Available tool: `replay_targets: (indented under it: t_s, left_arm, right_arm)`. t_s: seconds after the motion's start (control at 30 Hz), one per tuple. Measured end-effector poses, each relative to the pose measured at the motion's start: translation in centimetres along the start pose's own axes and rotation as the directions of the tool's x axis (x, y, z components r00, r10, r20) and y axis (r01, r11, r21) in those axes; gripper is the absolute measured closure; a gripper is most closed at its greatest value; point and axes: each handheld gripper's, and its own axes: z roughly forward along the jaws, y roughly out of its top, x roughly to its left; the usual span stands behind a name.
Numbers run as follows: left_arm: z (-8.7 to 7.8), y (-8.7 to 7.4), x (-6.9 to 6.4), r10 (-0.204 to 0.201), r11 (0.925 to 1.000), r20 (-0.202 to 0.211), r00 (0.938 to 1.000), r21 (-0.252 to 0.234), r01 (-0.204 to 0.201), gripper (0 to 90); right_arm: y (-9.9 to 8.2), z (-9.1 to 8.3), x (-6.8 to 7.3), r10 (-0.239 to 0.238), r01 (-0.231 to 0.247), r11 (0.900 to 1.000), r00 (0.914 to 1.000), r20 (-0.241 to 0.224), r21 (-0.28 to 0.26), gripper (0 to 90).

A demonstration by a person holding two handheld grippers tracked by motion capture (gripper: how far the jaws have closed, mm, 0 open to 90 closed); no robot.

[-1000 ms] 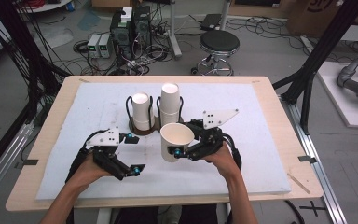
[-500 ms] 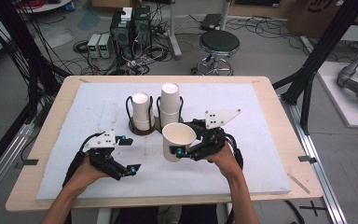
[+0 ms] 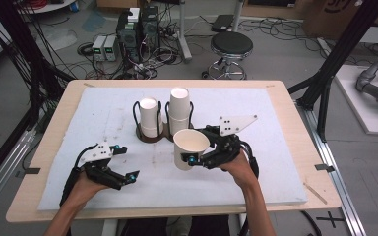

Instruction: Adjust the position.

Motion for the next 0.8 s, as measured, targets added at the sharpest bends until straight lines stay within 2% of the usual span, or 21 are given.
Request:
replay_targets:
  t_s: [0.13,0.27,0.6,0.8]
  left_arm:
    - [-0.6,-0.6,0.4,-0.022,0.9996,-0.049,0.9986,-0.021,0.021,1.7]
    - [-0.8,-1.3,0.9,-0.055,0.9981,-0.074,0.9958,-0.032,0.052,1.7]
    - [-0.8,-1.8,1.2,-0.060,0.9980,-0.080,0.9950,-0.023,0.058,1.7]
    - [-0.9,-2.2,1.4,-0.081,0.9964,-0.087,0.9929,-0.031,0.079,1.7]
  right_arm:
    - [0.0,0.0,0.0,0.002,-0.002,1.0000,1.0000,-0.001,-0.002,31.5]
    - [0.0,0.0,0.1,-0.001,0.001,1.0000,1.0000,-0.006,-0.002,31.5]
    - [-0.1,0.1,0.0,0.005,-0.005,1.0000,0.9999,-0.010,0.000,31.4]
    - [0.0,0.1,0.2,0.002,-0.002,1.0000,0.9999,-0.014,-0.002,31.4]
